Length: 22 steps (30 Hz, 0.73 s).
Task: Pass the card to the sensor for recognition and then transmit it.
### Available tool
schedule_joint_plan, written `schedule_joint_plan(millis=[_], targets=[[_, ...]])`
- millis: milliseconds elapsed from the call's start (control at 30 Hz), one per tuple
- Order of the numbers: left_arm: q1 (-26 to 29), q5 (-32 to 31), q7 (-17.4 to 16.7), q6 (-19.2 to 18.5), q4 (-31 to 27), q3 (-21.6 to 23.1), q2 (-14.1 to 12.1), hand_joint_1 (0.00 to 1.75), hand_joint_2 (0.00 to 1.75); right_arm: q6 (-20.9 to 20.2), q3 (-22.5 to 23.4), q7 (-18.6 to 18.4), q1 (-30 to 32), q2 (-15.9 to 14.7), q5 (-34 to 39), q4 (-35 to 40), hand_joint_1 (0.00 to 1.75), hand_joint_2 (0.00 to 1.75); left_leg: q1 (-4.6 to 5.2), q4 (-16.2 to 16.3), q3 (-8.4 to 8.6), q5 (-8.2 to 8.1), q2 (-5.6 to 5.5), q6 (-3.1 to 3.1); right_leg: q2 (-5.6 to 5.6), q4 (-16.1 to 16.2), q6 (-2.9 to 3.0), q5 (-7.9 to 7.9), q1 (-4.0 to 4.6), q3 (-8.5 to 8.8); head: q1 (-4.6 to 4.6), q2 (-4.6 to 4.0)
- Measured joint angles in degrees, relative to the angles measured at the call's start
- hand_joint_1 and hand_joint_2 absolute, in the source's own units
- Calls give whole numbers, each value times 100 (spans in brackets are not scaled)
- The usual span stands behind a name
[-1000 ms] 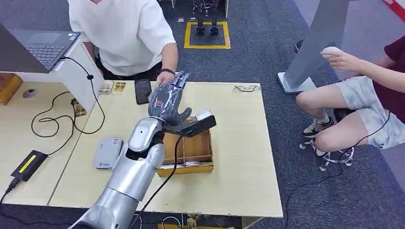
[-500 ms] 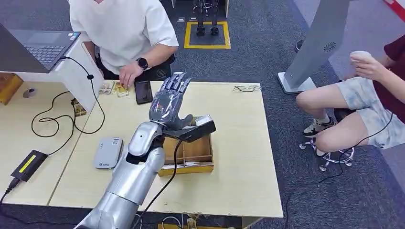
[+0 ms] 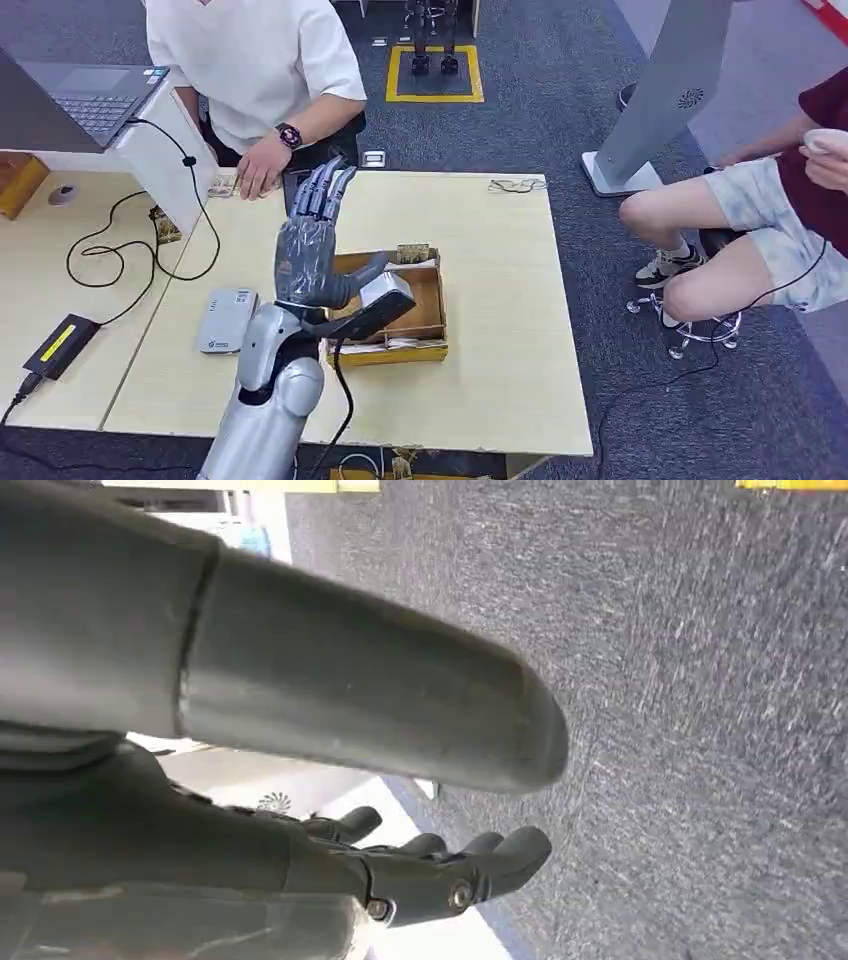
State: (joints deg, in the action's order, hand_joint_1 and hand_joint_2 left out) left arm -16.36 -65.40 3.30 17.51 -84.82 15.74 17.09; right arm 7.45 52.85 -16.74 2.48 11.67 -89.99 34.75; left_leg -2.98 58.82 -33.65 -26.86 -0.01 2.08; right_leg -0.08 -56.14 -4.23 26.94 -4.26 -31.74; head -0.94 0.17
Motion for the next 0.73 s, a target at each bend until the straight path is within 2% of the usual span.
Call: schedule_joint_plan(millis=[167, 267, 467, 733], targets=[[382, 749, 234, 372, -523, 2, -88, 0, 175, 81, 33, -74, 77, 158, 0, 280, 0, 0, 0, 0, 1, 0, 1, 0, 1, 0, 0, -1, 0, 2, 0, 0], [690, 995, 345, 525, -935, 2, -164, 0, 175, 85, 33, -151, 137, 256, 0, 481, 0, 0, 0, 0, 0, 0, 0, 0, 0, 0, 0, 0, 0, 1, 0, 0], [1136, 1181, 433, 601, -1459, 2, -252, 0, 175, 72, 24, -306, 232, 389, -2, 778, 0, 0, 0, -1, -1, -3, 1, 2, 0, 0, 1, 3, 0, 0, 0, 0], [1541, 1155, 525, 693, -1718, 2, -330, 0, 175, 63, -35, -422, 307, 501, -2, 964, 0, 0, 0, -1, 1, -3, 1, 3, 0, 0, 1, 3, 0, 1, 0, 0]])
